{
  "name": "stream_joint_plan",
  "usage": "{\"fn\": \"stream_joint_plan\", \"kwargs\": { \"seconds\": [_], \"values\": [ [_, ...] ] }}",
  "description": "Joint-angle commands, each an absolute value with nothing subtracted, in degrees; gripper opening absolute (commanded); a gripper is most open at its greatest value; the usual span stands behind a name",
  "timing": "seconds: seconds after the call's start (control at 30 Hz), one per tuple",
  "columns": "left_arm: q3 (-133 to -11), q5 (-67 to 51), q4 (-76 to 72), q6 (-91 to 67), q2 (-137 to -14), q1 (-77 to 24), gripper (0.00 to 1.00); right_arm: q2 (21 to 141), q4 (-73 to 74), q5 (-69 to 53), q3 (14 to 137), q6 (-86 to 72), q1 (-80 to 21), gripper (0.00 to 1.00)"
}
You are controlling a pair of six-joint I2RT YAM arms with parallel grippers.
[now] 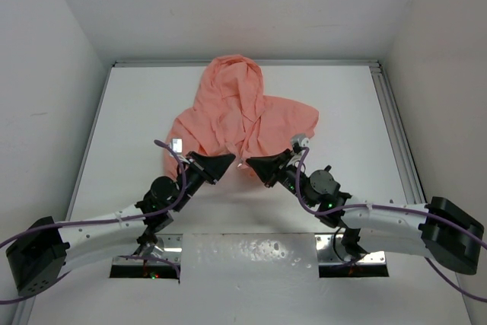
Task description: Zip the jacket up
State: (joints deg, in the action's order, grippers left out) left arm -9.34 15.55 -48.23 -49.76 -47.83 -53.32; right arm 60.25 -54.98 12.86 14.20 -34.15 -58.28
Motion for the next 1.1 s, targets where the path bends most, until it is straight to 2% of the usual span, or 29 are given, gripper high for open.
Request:
{"fn": "stream_joint_plan", "kwargs": {
  "seconds": [0.0, 1.07],
  "values": [
    [-9.3, 15.6, -51.1, -49.0, -47.5, -54.1, 0.0, 59.1, -56.9, 13.6, 16.3, -33.0, -58.8, 0.0],
    [-9.3, 17.4, -50.3, -48.2, -46.4, -54.8, 0.0, 58.9, -56.2, 14.0, 16.2, -32.3, -60.1, 0.0]
  ]
}}
